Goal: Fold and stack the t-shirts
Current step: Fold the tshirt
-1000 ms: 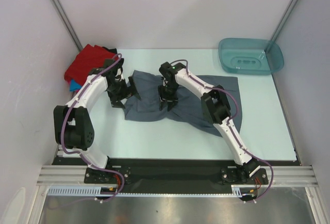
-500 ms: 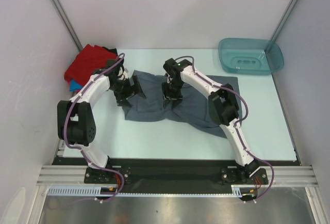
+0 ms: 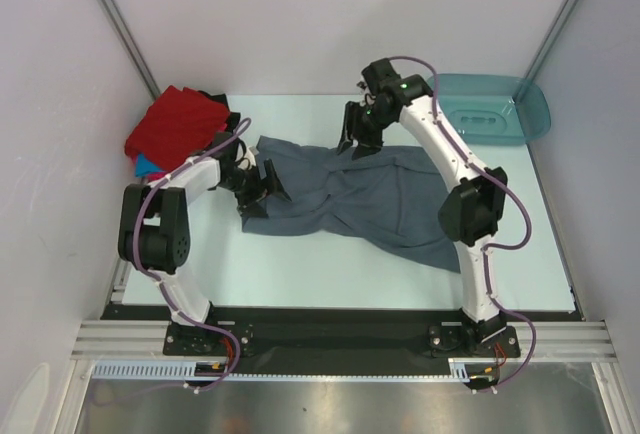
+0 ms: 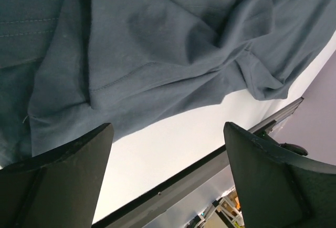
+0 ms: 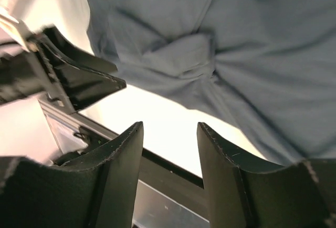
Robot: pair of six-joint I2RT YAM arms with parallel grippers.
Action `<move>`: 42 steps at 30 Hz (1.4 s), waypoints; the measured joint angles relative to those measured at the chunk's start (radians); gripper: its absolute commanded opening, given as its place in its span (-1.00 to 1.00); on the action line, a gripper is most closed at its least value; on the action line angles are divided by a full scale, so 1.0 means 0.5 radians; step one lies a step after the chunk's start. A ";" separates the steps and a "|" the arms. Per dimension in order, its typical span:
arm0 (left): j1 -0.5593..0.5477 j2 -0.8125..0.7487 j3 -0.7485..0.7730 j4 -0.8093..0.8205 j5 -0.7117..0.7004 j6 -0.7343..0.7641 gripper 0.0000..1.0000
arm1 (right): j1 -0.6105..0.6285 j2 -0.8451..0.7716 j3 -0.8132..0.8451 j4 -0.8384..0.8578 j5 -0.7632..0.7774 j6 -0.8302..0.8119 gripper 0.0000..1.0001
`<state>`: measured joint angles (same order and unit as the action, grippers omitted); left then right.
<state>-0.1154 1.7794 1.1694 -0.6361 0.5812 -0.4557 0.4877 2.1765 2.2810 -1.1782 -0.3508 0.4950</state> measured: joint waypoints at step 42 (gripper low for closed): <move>-0.027 0.130 0.063 -0.001 -0.404 -0.008 0.08 | -0.134 -0.108 -0.019 -0.072 0.021 0.004 0.01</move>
<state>-0.1287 1.8442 1.2011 -0.6365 0.3790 -0.4599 0.4210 2.1223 2.2715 -1.2144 -0.3405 0.4969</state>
